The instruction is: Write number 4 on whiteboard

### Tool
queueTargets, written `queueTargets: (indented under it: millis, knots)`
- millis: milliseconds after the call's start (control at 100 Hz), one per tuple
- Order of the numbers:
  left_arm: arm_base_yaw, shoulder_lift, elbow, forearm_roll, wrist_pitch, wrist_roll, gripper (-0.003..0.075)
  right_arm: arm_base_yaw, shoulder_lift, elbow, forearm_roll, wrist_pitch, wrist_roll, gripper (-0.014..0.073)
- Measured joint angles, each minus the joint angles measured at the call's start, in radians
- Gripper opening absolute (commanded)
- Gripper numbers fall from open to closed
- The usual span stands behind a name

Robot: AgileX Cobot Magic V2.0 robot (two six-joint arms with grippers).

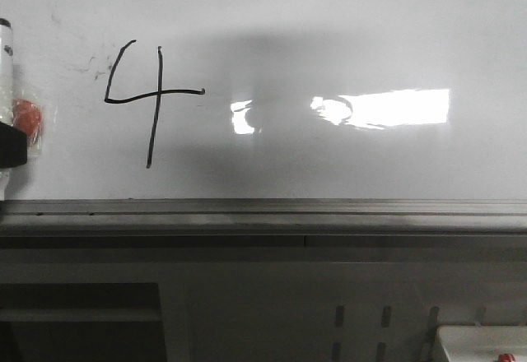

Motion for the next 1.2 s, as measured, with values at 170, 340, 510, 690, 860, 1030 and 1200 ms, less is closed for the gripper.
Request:
queueTargets:
  millis: [170, 340, 510, 690, 860, 1030, 1200]
  knots:
    - [0.000, 0.030, -0.028, 0.015, 0.006, 0.000, -0.0020, 0.000, -0.002, 0.000, 0.000, 0.000, 0.000, 0.0613]
    - [0.000, 0.043, -0.060, 0.052, 0.012, 0.000, -0.0019, 0.000, -0.002, 0.000, 0.000, 0.002, 0.000, 0.0613]
    - [0.000, 0.046, -0.062, 0.057, 0.013, -0.001, 0.0111, 0.000, -0.004, 0.000, 0.000, 0.015, 0.000, 0.0613]
    - [0.000, 0.046, -0.065, 0.057, 0.013, -0.001, 0.0367, 0.000, -0.004, 0.000, 0.000, 0.017, 0.000, 0.0613]
    - [0.000, 0.044, -0.070, 0.061, 0.011, -0.001, 0.0393, 0.000, -0.004, 0.000, 0.000, 0.027, 0.000, 0.0612]
    - [0.002, -0.022, -0.070, 0.076, 0.016, -0.001, 0.0385, 0.000, -0.018, 0.005, 0.000, 0.043, 0.000, 0.0360]
    - [0.002, -0.213, -0.070, 0.149, 0.035, -0.002, 0.0176, 0.000, -0.110, 0.079, -0.006, -0.015, 0.000, -0.0062]
